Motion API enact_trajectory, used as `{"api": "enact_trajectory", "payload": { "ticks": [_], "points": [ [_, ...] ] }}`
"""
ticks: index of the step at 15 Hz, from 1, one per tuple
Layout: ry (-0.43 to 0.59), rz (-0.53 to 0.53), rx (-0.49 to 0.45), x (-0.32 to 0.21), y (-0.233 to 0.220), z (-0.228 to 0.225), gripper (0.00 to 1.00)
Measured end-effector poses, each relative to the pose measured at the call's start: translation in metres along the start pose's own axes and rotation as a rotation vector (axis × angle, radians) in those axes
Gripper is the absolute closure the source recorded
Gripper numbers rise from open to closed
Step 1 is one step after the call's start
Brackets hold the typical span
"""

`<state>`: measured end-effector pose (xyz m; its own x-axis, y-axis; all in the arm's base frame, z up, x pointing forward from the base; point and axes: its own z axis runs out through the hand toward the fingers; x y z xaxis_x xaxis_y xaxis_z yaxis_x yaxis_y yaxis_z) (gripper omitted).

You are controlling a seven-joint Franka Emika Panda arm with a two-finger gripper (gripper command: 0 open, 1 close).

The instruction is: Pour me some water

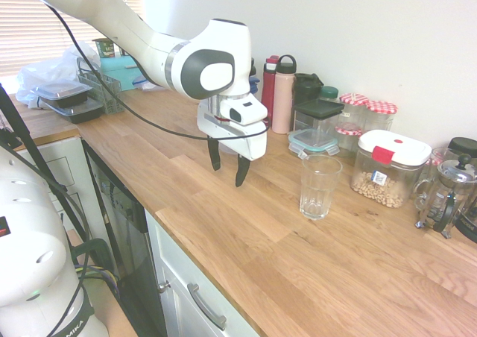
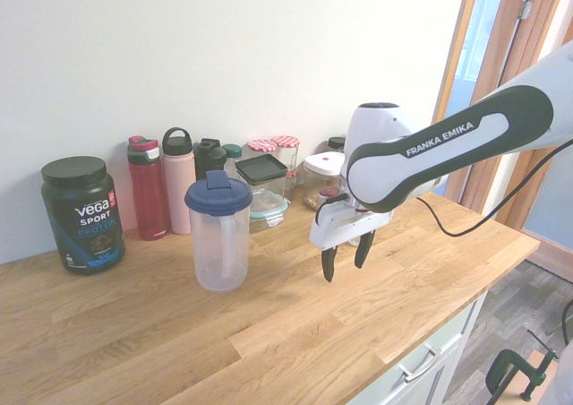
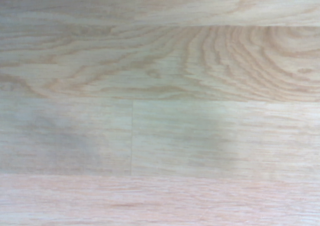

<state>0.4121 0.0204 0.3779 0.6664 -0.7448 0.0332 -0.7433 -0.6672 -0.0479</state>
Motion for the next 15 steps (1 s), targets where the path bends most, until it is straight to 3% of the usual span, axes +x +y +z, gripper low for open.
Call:
{"api": "enact_trajectory", "payload": {
  "ticks": [4, 7, 11, 15],
  "points": [
    [-0.003, 0.038, -0.028, -0.004, -0.003, -0.004, 0.0],
    [0.04, 0.096, -0.053, -0.043, -0.014, -0.046, 0.0],
    [0.153, 0.129, 0.029, -0.128, -0.055, -0.113, 0.0],
    [0.22, 0.153, 0.107, -0.171, -0.113, -0.121, 0.0]
  ]
}}
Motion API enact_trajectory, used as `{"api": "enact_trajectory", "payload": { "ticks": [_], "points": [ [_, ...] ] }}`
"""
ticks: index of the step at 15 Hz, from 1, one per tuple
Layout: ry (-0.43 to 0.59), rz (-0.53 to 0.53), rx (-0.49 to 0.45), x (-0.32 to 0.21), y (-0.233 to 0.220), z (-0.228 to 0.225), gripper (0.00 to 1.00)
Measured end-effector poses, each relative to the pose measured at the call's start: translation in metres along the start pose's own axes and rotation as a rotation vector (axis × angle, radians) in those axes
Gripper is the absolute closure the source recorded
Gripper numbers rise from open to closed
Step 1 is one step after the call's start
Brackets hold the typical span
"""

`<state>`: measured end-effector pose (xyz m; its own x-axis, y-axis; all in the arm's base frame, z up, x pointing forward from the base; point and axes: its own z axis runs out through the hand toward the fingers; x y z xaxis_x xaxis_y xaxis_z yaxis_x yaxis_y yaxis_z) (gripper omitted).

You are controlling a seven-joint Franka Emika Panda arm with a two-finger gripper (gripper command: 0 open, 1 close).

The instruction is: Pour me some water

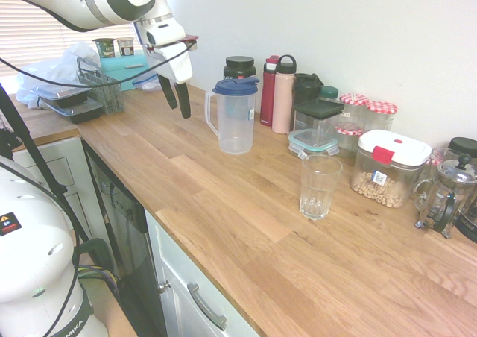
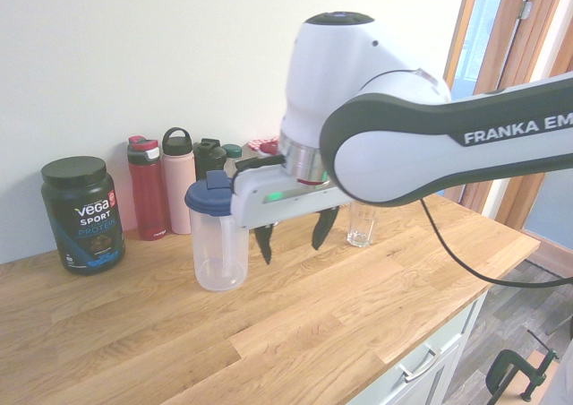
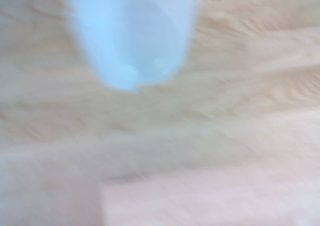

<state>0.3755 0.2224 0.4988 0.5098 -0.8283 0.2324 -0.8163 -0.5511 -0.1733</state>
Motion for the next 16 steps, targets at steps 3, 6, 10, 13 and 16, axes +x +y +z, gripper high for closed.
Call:
{"api": "enact_trajectory", "payload": {
  "ticks": [3, 6, 10, 13, 16],
  "points": [
    [0.041, 0.01, 0.041, 0.001, -0.04, 0.018, 0.0],
    [0.083, 0.036, 0.056, 0.001, -0.07, 0.031, 0.0],
    [0.127, 0.062, 0.056, 0.005, -0.096, 0.051, 1.0],
    [0.13, 0.071, 0.064, 0.013, -0.103, 0.067, 1.0],
    [0.121, 0.081, 0.063, 0.02, -0.104, 0.077, 1.0]
  ]
}}
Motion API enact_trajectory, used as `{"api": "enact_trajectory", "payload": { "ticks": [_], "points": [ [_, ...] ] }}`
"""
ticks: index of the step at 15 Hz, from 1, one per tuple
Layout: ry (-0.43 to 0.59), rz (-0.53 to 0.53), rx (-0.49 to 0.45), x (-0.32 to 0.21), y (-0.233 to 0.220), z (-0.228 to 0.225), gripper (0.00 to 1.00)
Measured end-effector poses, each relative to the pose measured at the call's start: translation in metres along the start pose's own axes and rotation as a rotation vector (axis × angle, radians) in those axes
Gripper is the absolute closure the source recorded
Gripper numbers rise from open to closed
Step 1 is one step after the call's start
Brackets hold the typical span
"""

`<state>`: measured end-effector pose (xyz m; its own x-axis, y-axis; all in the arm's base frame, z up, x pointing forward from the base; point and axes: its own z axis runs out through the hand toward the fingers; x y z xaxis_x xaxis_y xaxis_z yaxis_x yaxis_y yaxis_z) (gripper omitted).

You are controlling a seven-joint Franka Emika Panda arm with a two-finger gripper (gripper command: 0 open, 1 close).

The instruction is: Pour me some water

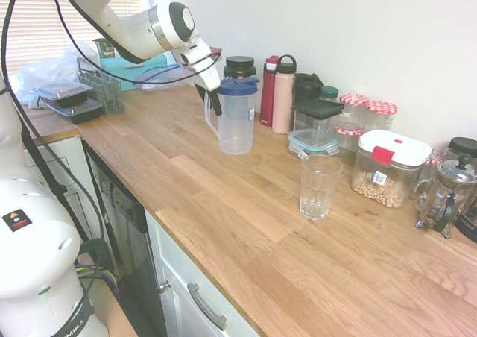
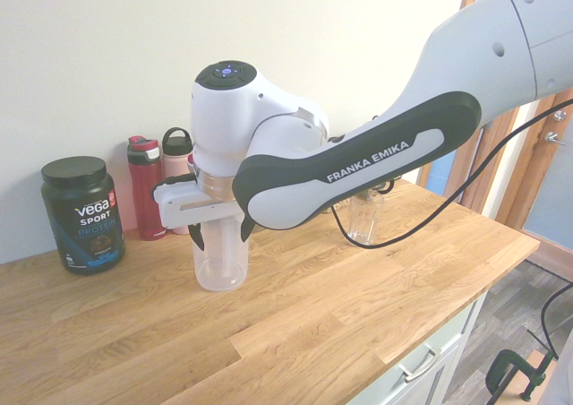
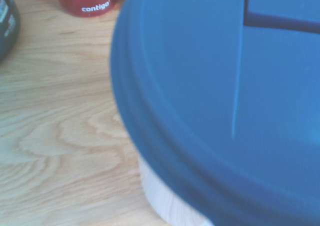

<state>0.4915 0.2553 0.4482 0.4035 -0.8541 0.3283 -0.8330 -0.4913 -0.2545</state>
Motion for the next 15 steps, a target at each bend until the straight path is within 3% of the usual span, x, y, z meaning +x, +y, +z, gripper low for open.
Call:
{"api": "enact_trajectory", "payload": {
  "ticks": [15],
  "points": [
    [-0.009, 0.006, 0.0, 0.0024, 0.0087, 0.0041, 1.0]
  ]
}}
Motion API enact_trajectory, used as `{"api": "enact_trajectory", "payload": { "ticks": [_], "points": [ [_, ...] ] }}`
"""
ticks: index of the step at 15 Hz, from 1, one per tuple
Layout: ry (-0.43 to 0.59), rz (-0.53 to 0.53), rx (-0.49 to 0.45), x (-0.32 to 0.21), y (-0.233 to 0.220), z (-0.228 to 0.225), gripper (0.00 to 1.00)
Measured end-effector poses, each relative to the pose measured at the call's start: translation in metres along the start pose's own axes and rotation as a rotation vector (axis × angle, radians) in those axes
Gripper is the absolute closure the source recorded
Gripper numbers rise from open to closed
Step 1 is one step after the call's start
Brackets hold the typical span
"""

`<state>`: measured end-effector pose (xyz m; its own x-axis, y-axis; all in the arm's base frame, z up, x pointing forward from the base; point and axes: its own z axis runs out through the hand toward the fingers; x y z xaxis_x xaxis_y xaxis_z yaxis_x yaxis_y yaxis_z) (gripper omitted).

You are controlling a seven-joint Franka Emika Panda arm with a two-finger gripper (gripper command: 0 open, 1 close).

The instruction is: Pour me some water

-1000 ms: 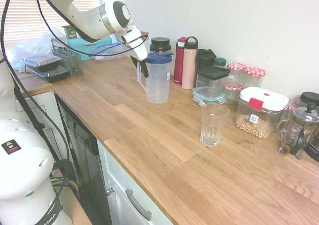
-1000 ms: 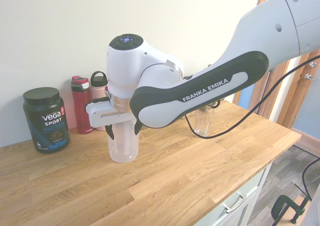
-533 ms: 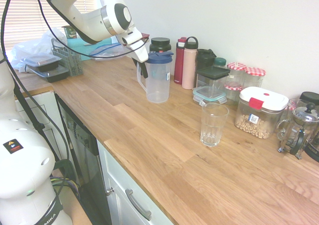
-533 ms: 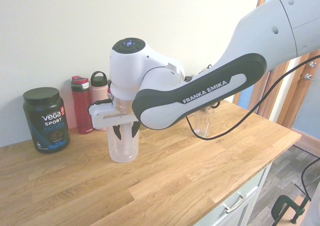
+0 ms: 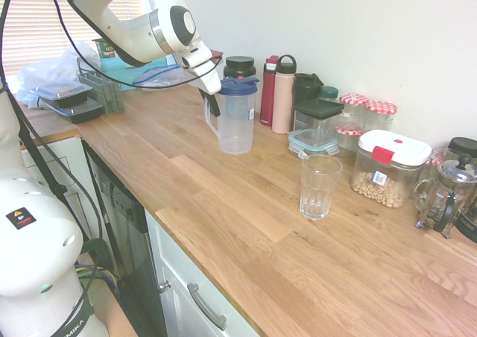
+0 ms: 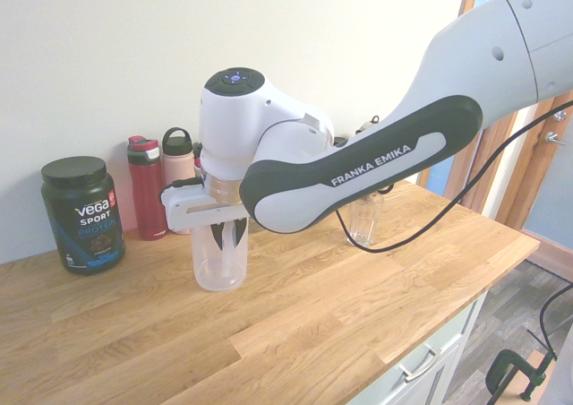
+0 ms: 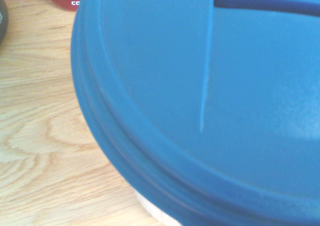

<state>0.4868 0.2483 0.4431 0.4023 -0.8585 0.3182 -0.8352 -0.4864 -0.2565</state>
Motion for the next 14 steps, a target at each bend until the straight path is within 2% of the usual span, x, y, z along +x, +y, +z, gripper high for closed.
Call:
{"api": "enact_trajectory", "payload": {
  "ticks": [4, 8, 10, 14],
  "points": [
    [-0.006, 0.0, 0.015, 0.004, 0.012, -0.012, 1.0],
    [-0.018, -0.037, 0.083, 0.029, 0.039, -0.072, 1.0],
    [-0.032, -0.109, 0.073, 0.047, 0.068, -0.102, 1.0],
    [-0.097, -0.352, 0.035, 0.09, 0.135, -0.134, 1.0]
  ]
}}
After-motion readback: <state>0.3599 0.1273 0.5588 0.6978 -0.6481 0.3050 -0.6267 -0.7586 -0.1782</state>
